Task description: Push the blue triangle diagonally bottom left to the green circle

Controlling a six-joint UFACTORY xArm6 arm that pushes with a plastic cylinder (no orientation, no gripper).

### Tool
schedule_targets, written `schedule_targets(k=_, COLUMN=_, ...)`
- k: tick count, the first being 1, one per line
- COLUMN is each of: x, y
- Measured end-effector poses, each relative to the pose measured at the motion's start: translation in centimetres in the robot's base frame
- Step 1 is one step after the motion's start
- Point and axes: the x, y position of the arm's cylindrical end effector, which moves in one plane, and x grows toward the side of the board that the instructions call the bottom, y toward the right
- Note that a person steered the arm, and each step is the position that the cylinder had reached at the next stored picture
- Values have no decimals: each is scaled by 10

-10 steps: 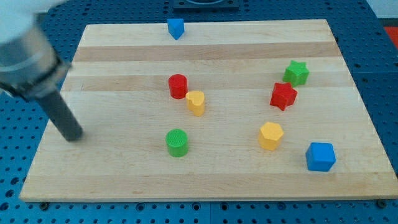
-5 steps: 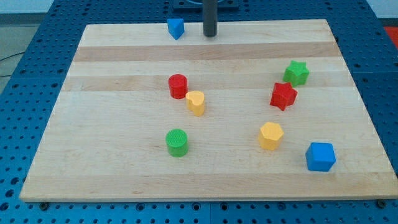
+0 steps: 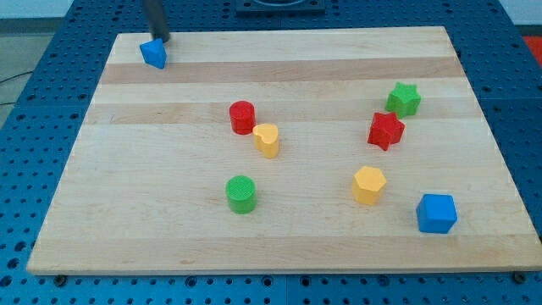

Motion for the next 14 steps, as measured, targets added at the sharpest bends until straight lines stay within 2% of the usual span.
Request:
schedule_targets(k=1, x=31, y=26)
schedule_targets(k=2, x=80, y=12)
schedule_targets(k=3, x=96, y=-19)
schedule_targets(k=5, x=137, y=58)
schedule_targets(k=6, x=126, y=79)
schedule_targets(k=7, x=135, y=96)
schedule_targets(k=8, x=185, y=113)
schedule_targets(k=10, x=237, y=132)
schedule_targets(k=11, x=282, y=137)
schedule_targets(k=13, x=332, y=145)
schedule_targets(k=14, x=334, y=139)
